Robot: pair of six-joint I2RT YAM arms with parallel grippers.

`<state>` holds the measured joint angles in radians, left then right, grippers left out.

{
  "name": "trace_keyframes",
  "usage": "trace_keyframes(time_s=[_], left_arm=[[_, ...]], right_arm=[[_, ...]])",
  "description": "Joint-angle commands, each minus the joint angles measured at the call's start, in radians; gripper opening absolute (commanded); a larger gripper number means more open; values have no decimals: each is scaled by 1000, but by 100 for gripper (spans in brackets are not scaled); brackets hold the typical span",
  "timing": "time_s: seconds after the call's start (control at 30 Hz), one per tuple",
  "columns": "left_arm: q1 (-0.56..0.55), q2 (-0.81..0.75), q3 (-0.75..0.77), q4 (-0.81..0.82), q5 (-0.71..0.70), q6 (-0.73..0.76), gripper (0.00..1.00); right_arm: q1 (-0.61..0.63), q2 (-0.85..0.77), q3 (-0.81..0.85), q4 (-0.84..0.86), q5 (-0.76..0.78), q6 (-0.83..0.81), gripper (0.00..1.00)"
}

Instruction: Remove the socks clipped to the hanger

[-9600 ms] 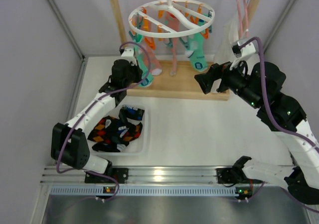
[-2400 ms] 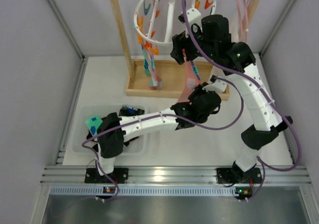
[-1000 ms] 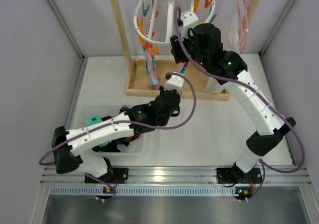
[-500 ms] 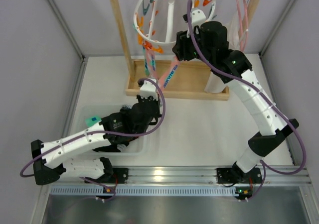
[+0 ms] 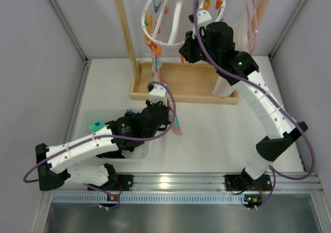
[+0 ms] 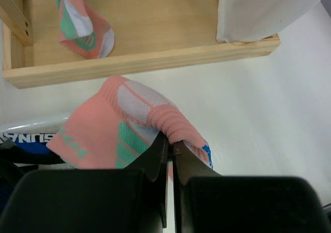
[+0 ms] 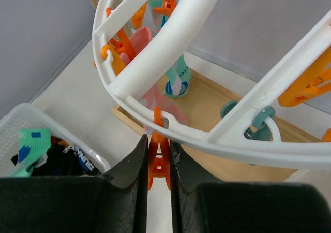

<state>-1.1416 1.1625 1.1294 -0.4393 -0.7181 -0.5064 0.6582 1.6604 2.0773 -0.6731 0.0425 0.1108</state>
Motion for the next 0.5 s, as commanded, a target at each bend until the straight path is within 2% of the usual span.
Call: trace_keyframes(time_s=[0.0,0.13,0.27,0.33,0.37,0.4,0.43,0.47], left_arm=[[-3,-50,-5,2,-9,-64,0],[-1,-121,22,-130,-162,-130,0],[-1,-159,82,-304,-299,-171,0],[3,-172,101,-414,-342,-204,0],[6,-181,108,-441,-345,-236,0],[14,-204,109,-462,-345,-251,0],[17,-217,104,-502,-336,-280,0],[20,-233,96,-518,-333,-297,0]], right_arm=[[-12,-5,53,66,10,12,12],[-17,-8,41,59,11,15,23],[-20,-28,-20,89,17,24,45],[-23,-34,-31,96,23,24,52],[-23,-37,-43,98,30,24,66],[-23,-42,-51,107,30,24,73],[-22,-51,-68,112,34,26,88],[-23,-57,-78,118,40,24,95]])
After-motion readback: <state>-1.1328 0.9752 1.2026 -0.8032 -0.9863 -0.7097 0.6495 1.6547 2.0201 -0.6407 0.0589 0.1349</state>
